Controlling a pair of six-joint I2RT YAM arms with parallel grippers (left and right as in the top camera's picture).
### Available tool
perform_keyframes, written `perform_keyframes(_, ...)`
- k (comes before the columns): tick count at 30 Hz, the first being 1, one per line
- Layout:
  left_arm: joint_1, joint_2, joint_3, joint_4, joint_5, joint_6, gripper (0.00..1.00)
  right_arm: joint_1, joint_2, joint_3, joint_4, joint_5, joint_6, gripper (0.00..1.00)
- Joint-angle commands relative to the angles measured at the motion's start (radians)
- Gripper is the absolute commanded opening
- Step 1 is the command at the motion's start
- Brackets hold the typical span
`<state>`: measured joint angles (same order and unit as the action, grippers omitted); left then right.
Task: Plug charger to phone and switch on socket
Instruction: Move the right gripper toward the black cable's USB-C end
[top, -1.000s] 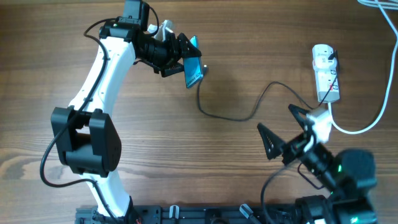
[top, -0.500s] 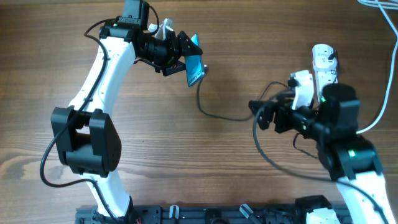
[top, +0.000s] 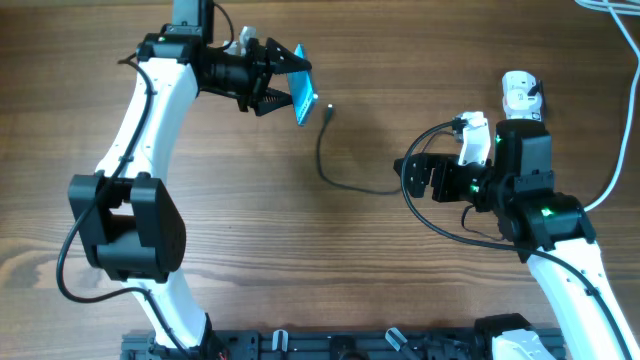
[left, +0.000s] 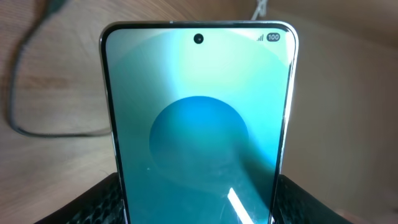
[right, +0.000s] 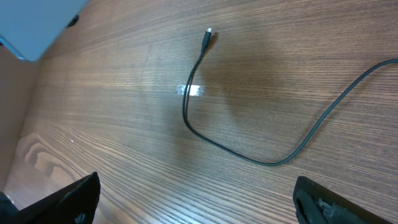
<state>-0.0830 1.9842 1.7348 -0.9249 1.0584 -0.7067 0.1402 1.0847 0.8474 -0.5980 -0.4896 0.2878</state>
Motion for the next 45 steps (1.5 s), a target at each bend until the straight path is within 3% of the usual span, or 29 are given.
perform_keyframes(1,0.005,-0.038,0.021,0.005,0.156,-0.159,0.64,-0.004,0.006,0.018,0.002,-0.005,0.008,1.0)
perform_keyframes(13,0.005,-0.038,0.021,0.004,0.214,-0.321,0.63,-0.004,0.006,0.018,0.002,-0.005,0.008,1.0)
perform_keyframes(45,0.005,-0.038,0.021,0.005,0.217,-0.322,0.63,-0.004,0.006,0.018,0.006,-0.005,0.012,1.0)
